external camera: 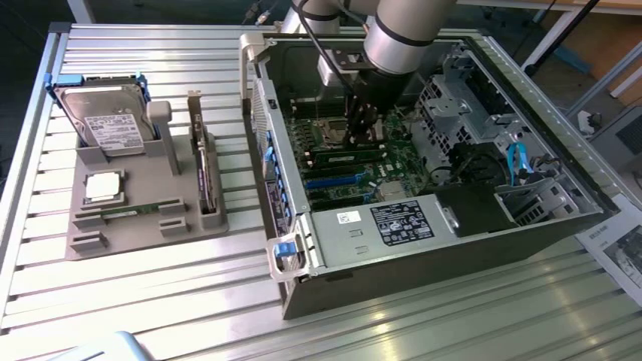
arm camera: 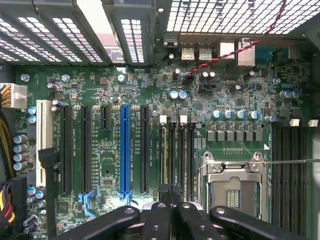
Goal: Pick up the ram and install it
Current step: 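Press down the ram until it locks into place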
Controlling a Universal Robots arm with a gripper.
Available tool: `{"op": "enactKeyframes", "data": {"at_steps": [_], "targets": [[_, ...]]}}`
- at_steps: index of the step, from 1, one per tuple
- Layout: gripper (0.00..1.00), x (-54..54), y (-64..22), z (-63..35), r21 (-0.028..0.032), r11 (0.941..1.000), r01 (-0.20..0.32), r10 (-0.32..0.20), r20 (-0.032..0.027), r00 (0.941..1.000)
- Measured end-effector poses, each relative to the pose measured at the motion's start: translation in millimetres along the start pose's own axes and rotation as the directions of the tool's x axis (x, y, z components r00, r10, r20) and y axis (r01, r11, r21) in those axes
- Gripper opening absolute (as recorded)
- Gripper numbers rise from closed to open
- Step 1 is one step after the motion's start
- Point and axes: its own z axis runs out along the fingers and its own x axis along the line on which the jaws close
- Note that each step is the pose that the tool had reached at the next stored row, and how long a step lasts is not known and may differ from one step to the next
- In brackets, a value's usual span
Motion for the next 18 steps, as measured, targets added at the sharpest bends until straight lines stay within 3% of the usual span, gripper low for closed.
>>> {"op": "enactKeyframes", "data": {"at_steps": [18], "targets": [[0.10,0.4,-0.5,9.4,0.0002,1.0000,0.000,0.000,0.0000,1.0000]]}}
